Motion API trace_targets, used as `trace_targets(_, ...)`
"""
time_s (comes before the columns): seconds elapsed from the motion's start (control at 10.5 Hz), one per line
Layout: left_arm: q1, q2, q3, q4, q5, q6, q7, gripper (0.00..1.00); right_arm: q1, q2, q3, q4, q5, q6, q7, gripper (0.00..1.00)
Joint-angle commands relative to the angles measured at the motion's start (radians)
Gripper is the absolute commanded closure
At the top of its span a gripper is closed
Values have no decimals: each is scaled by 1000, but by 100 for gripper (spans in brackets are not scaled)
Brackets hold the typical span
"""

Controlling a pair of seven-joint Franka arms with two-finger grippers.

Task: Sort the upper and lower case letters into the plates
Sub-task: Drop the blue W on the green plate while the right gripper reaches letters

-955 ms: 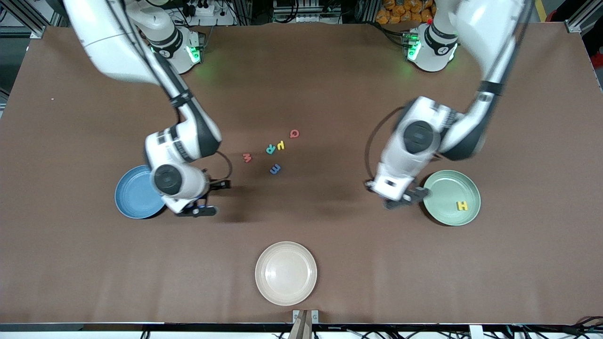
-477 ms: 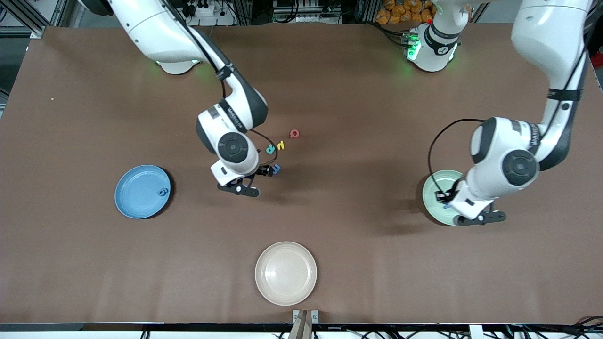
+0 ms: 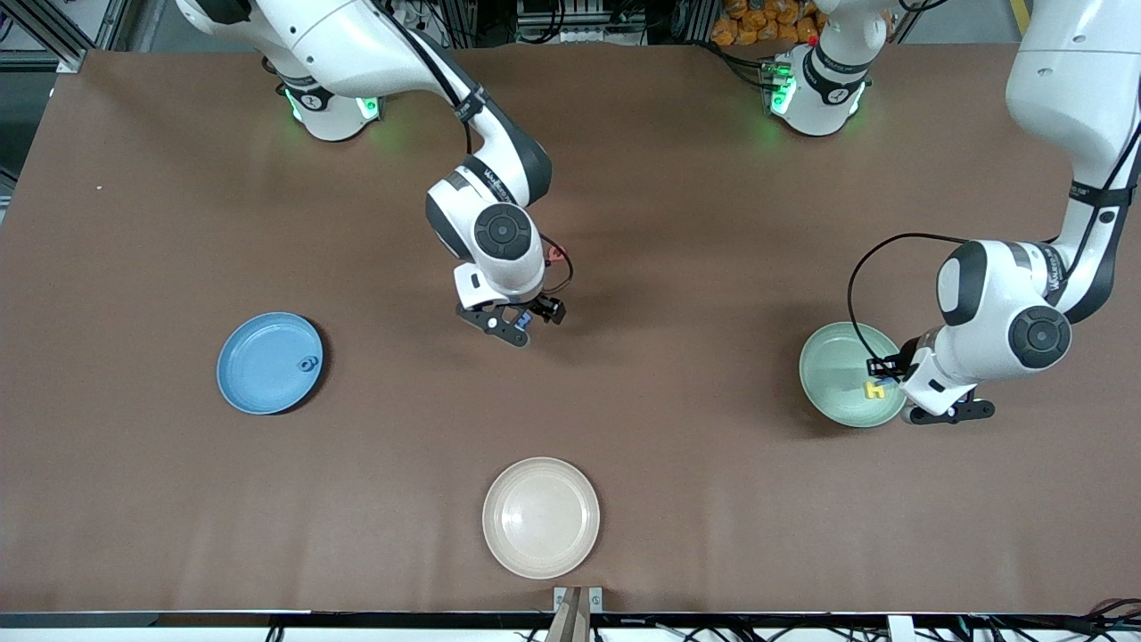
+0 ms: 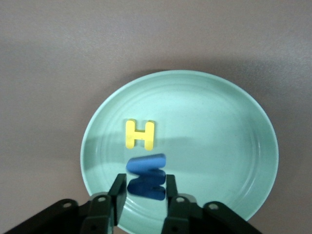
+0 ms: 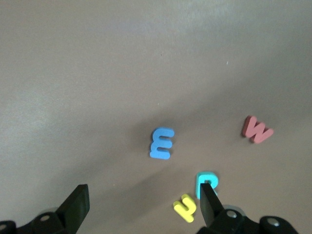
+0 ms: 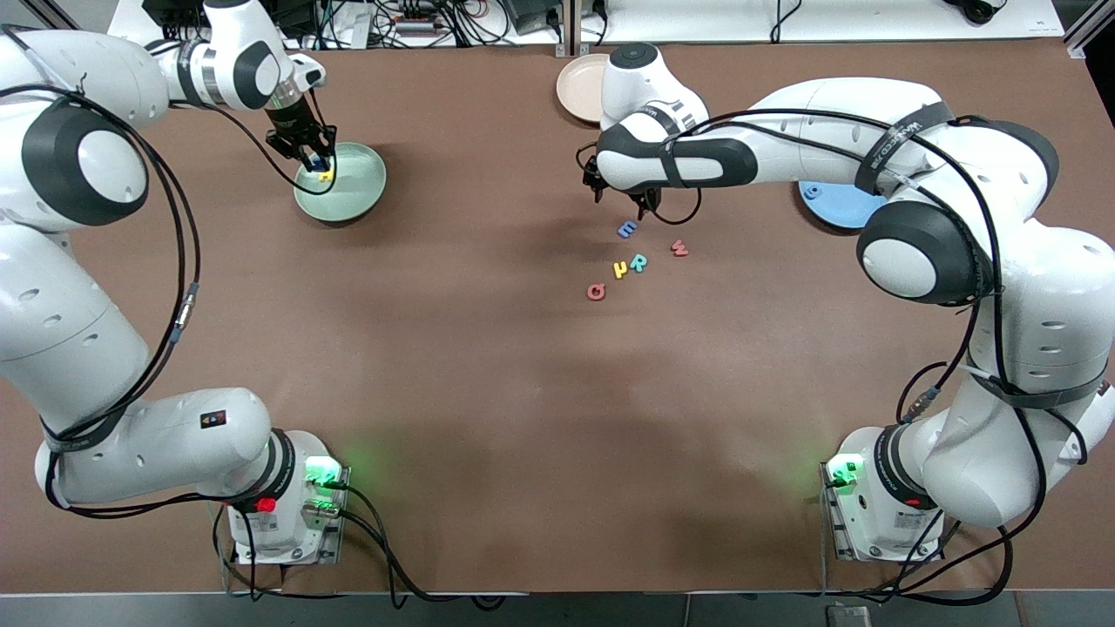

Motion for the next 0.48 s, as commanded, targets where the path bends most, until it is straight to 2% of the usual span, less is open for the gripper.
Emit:
trace_targets(0.0, -3, -15, -13, 0, 15, 0, -1, 0, 12, -11, 5, -91, 37, 89, 16, 0)
trace_targets(0.38, -19, -123, -42, 18, 17, -94, -7, 0, 9, 17, 55, -122, 39, 201, 9, 0)
